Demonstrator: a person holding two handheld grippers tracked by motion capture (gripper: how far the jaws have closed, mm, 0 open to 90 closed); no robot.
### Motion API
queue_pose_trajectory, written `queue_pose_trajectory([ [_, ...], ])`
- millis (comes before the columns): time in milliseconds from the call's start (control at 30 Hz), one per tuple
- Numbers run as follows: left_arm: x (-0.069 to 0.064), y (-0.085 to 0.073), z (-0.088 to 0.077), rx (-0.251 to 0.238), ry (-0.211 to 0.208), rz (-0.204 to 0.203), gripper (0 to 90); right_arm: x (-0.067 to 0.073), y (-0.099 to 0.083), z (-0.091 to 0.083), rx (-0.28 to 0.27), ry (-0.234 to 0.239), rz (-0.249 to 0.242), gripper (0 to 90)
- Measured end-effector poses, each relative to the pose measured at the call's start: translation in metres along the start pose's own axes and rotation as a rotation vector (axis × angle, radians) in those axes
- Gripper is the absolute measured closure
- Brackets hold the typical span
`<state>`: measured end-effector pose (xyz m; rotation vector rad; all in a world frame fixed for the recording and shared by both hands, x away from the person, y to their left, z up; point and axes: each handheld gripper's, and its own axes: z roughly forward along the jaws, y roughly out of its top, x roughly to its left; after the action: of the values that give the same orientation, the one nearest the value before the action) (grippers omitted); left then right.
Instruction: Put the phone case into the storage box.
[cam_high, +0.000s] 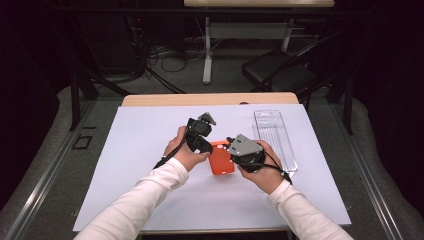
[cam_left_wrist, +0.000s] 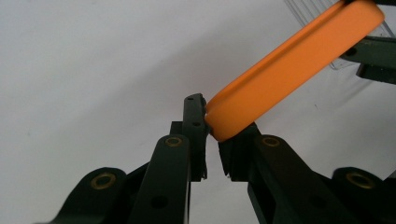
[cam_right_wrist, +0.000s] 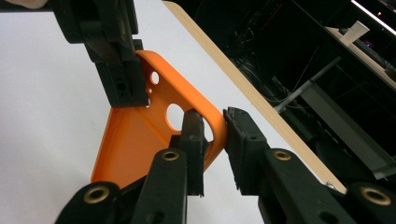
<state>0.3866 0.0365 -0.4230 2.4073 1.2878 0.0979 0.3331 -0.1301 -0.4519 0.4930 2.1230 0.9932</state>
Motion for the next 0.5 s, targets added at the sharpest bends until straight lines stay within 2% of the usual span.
queue_pose_trajectory([
  [500, -0.0029, -0.0003, -0.0002, 0.004, 0.033, 0.02, 82.0, 0.0012, 0.0028, 0.0016, 0.029, -0.005, -0.027, 78.7],
])
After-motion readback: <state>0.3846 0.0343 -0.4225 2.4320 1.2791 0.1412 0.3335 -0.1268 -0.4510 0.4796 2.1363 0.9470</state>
